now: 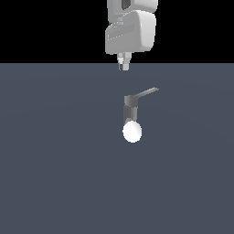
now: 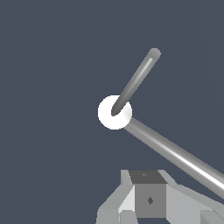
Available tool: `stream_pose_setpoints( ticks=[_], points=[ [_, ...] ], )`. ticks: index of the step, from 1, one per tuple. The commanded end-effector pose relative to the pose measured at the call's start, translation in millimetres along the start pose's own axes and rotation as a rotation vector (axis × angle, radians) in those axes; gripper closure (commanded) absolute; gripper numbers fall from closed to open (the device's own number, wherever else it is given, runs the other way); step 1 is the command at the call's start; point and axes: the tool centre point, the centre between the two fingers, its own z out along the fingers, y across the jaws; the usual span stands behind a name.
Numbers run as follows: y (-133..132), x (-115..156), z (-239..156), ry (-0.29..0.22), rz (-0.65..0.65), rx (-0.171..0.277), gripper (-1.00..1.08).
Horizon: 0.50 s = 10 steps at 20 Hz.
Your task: Turn on the faucet by rotating a designated handle.
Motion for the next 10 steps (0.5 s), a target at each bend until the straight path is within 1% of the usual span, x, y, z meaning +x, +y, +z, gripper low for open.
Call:
stream_pose_setpoints(
  ticks=[1,10],
  points=[
    [-5.9,17.6,13.2,0.001,0.078,0.002,1.08],
    [-14.4,85.4,59.9,0.004,0.362,0.007,1.08]
  ],
)
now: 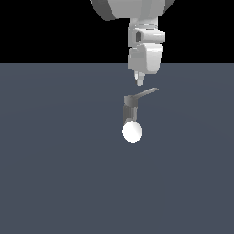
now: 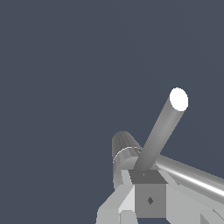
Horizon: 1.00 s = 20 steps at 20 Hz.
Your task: Turn on the faucet by rotating a designated handle.
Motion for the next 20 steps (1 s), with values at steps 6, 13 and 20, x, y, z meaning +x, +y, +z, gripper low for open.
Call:
stream_pose_setpoints(
  ticks=[6,13,20],
  points=[
    [-11.2,43.6,29.5,0.001,0.186,0.005,1.08],
    [-13.1,63.3,42.0,0.0,0.268,0.007,1.08],
    [-12.8,62.4,41.2,-0.001,0.265,0.008,1.08]
  ],
)
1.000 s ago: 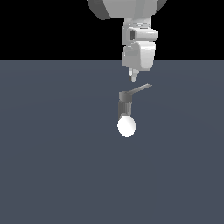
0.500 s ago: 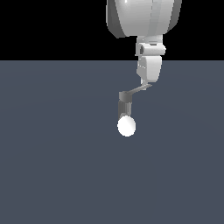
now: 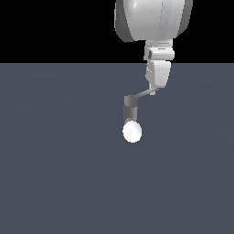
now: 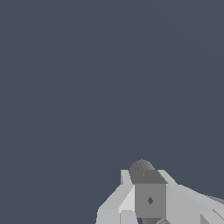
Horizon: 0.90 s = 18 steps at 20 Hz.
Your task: Turn on the faucet by rotating a designated handle.
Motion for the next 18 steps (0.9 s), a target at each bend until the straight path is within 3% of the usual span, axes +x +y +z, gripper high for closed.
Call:
stream_pose_setpoints(
  ticks=[1,18],
  points=[
    [0.1,-0.4,-0.3,0.0,-0.001,0.0,1.08],
    [45.0,3.6,-0.2,0.0,-0.001,0.0,1.08]
  ],
)
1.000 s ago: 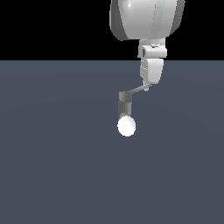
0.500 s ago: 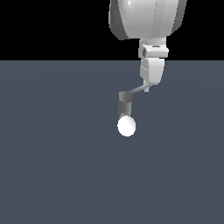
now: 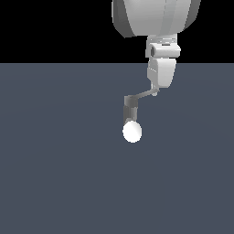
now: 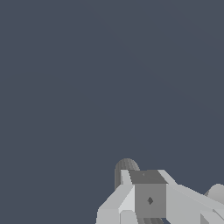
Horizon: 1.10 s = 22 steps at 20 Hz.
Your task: Turn on the faucet by rotating a designated handle.
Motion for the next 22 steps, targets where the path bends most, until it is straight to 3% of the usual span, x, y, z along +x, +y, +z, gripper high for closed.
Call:
stream_pose_setpoints(
  ticks=[1,8,9,22],
  points=[
    [14.6,3.7,7.7,-0.002,0.006,-0.02,1.08],
    [33.8,5.3,7.3,-0.002,0.006,-0.02,1.08],
    [19.1,-3.6,-6.5,0.001,-0.01,0.014,1.08],
    [63.4,-26.2,1.4,-0.001,-0.001,-0.006,1.08]
  ],
)
